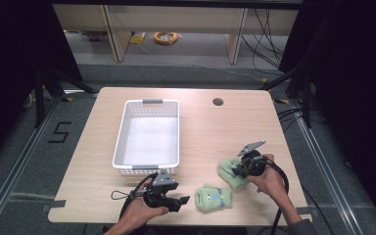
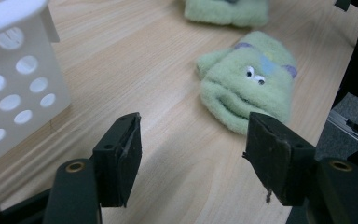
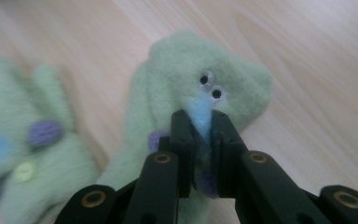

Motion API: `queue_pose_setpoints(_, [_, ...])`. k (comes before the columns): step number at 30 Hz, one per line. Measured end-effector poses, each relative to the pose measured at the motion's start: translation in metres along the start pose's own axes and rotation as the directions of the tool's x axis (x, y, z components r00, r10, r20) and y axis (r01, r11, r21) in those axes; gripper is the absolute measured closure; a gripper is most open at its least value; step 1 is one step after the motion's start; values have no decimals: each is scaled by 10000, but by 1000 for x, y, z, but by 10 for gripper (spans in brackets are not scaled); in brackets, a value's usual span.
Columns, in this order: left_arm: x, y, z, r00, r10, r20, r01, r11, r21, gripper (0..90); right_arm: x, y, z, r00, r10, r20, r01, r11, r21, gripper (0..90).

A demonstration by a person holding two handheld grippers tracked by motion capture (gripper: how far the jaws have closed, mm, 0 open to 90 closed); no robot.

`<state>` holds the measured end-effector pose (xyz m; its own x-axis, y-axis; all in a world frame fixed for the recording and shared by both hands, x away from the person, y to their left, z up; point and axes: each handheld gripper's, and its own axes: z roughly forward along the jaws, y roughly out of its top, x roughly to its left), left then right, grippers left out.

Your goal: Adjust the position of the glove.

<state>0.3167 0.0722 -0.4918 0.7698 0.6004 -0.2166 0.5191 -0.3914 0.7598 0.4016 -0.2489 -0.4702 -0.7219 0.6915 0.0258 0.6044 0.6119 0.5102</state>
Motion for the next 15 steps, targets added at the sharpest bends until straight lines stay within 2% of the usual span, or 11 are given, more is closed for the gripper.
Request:
queue_pose_setpoints(1, [0, 0, 1, 9999, -116, -45, 116, 9999, -27, 355, 4, 2, -5, 9996, -113, 243, 116, 9999, -107, 819])
queue_pose_setpoints(2, [1, 0, 0, 10000, 68, -57, -67, 9999, 145, 355, 6, 4, -14, 9975, -658, -272, 643, 9966, -506, 819])
queue_pose_setpoints(3, [1, 0, 0, 10000, 44, -66, -43, 9999, 138, 356, 11, 6, -21, 9977, -676, -11, 674, 9963, -538, 819])
queue_pose_setpoints(5, [0, 0, 1, 9999, -110, -52, 110, 9999, 0, 355, 17, 8, -30, 9942, -992, -416, 957, 9922, -795, 819])
queue_pose_setpoints(7, [0, 0, 0, 9999, -107, -37, 107, 9999, -23, 356, 26, 10, -40, 9884, -1414, -560, 1359, 9864, -921, 819])
queue_pose_setpoints(10, [0, 0, 0, 10000, -73, -35, 73, 10000, -47, 356, 34, 9, -42, 9721, -2160, -911, 2031, 9701, -1328, 818])
queue_pose_setpoints(11, [-1, 0, 0, 9998, -174, -36, 174, 9998, -105, 356, 38, 8, -42, 9700, -2148, -1134, 1994, 9708, -1331, 817])
queue_pose_setpoints(12, [1, 0, -1, 9999, 94, -112, -92, 9999, 91, 356, 40, 7, -41, 9637, -2366, -1234, 2198, 9661, -1356, 817])
queue_pose_setpoints(13, [1, 0, -1, 10000, 48, -58, -48, 10000, 49, 356, 43, 7, -39, 9556, -2606, -1376, 2402, 9593, -1487, 816])
queue_pose_setpoints(14, [1, 0, 0, 10000, -30, -75, 30, 10000, 1, 356, 47, 6, -38, 9544, -2571, -1520, 2354, 9607, -1469, 816])
queue_pose_setpoints(15, [1, 0, 0, 10000, -29, -80, 29, 10000, 13, 357, 48, 6, -37, 9453, -2828, -1626, 2603, 9543, -1465, 816])
